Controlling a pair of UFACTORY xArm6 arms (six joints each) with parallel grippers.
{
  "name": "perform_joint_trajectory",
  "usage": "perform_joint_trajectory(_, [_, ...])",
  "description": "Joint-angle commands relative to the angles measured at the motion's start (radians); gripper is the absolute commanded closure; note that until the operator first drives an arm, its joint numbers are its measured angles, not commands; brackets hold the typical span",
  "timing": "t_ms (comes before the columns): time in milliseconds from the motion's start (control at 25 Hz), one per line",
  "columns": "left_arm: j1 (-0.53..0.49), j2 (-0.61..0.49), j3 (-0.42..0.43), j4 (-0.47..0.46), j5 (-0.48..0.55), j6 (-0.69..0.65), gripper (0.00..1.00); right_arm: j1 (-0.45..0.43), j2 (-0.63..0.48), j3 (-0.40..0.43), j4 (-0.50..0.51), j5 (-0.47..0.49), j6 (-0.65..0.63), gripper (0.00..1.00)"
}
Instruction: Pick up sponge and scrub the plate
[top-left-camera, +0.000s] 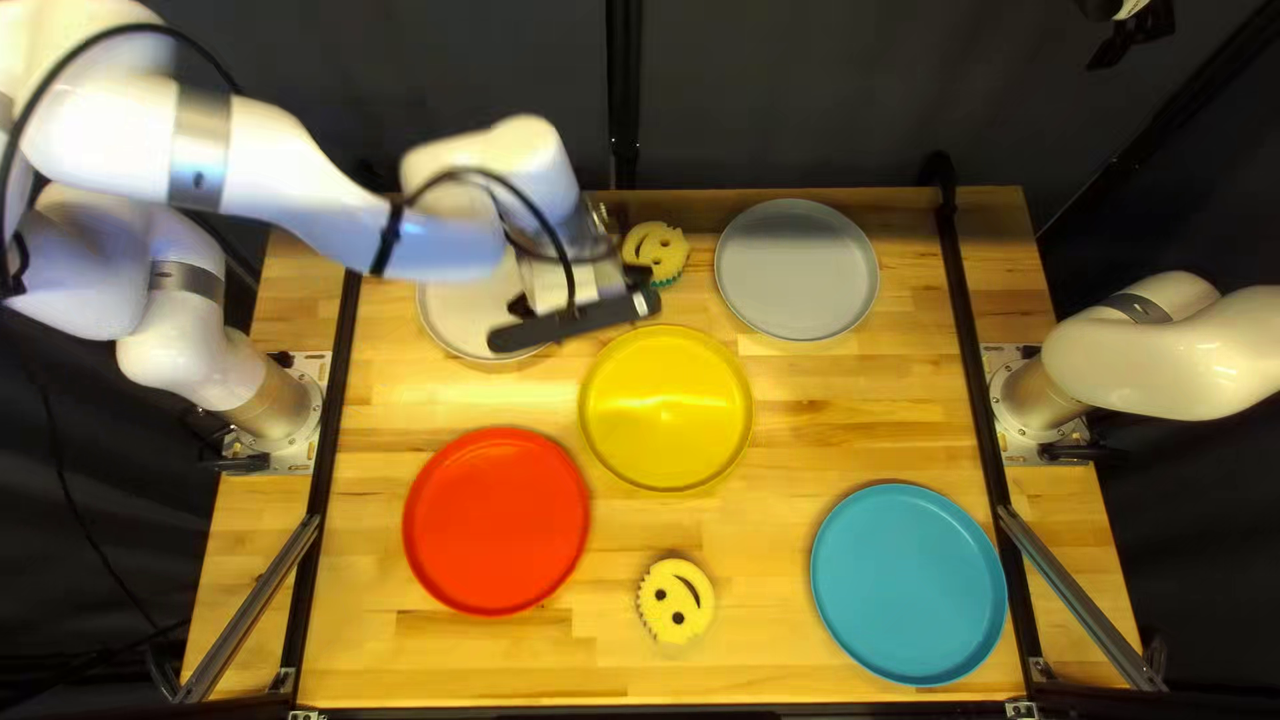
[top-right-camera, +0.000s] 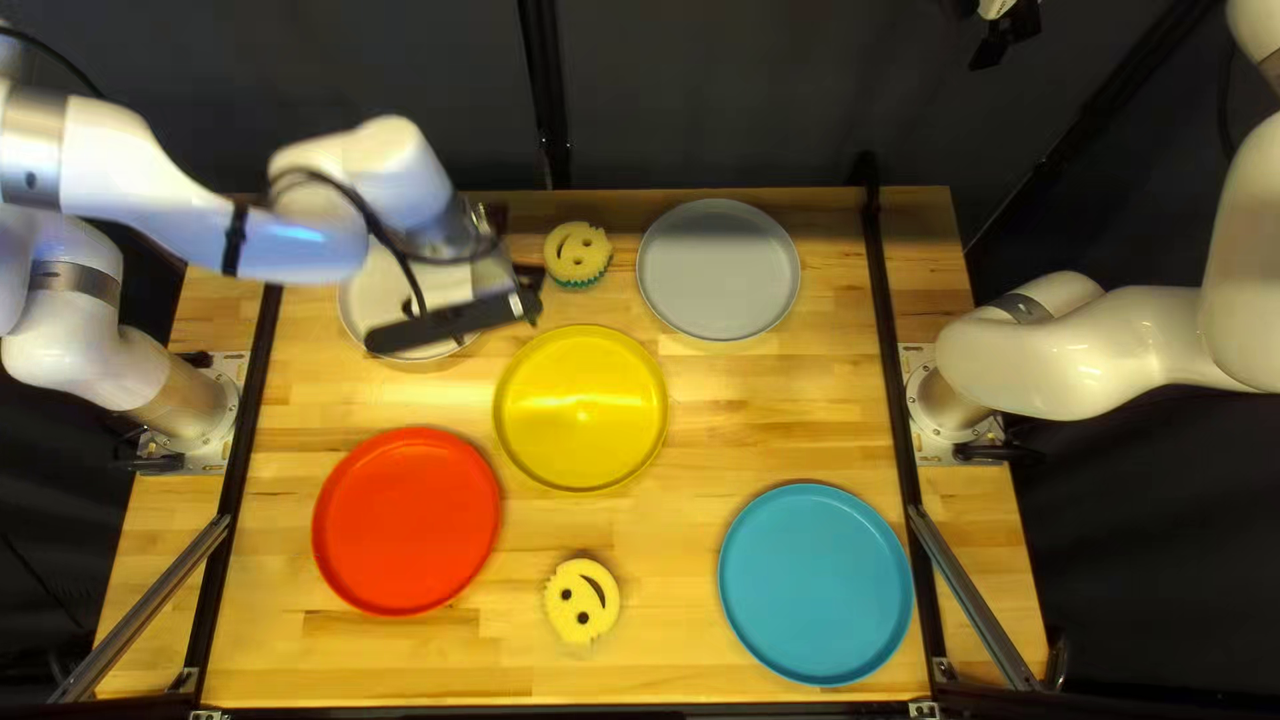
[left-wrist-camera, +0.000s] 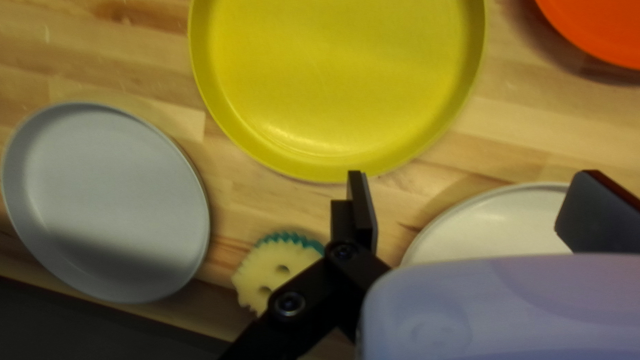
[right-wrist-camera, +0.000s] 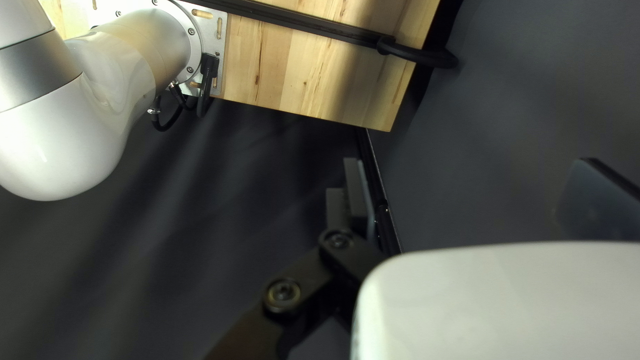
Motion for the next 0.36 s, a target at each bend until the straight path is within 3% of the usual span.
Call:
perform_joint_trajectory(40, [0.173, -0.116, -0.052, 0.036, 0.197, 0.048, 0.00, 0.000, 0.000, 0.000, 0.000, 0.000, 0.000, 0.00])
perform_joint_trajectory(200, [0.315, -0.221, -0.081, 0.047, 0.347, 0.083, 0.00, 0.000, 0.000, 0.000, 0.000, 0.000, 0.000, 0.00])
perform_joint_trajectory(360, [0.318, -0.233, -0.080, 0.046, 0.357, 0.080, 0.00, 0.000, 0.000, 0.000, 0.000, 0.000, 0.000, 0.00])
